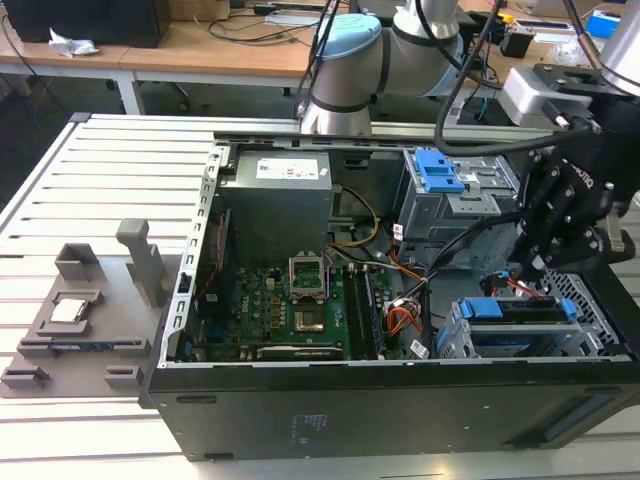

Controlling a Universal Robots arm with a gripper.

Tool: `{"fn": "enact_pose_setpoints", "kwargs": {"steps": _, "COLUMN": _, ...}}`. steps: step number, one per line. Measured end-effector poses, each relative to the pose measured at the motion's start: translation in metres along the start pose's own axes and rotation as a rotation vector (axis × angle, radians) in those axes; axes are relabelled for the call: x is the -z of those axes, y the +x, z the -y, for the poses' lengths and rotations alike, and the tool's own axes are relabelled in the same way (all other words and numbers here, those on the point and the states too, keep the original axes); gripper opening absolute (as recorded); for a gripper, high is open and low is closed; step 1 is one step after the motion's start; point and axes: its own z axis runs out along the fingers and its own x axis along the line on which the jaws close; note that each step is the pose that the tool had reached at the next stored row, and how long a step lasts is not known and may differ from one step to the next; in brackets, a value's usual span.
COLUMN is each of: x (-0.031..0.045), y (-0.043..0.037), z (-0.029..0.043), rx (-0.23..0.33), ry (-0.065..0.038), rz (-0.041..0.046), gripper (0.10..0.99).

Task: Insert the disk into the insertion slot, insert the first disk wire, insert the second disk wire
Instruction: 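Insert the second disk wire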

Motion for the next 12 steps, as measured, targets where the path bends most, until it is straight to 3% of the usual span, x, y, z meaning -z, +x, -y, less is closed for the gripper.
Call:
{"fn": "enact_pose_setpoints", "kwargs": {"steps": 1, "x": -0.0015, "y": -0.0032, "z": -0.0032, "rx": 0.002, "ry": 0.0, "rz": -0.0044, "gripper": 0.302}}
{"fn": "enact_pose_setpoints", "kwargs": {"steps": 2, "x": -0.0028, "y": -0.0038, "z": -0.0081, "rx": 0.003, "ry": 0.002, "rz": -0.0254, "gripper": 0.302}}
{"fn": "enact_pose_setpoints", "kwargs": {"steps": 4, "x": -0.0036, "y": -0.0037, "z": -0.0108, "rx": 0.003, "ry": 0.003, "rz": -0.0378, "gripper": 0.302}}
{"fn": "enact_pose_setpoints", "kwargs": {"steps": 12, "x": -0.0137, "y": -0.0045, "z": -0.0139, "rx": 0.024, "ry": 0.005, "rz": -0.0602, "gripper": 0.302}}
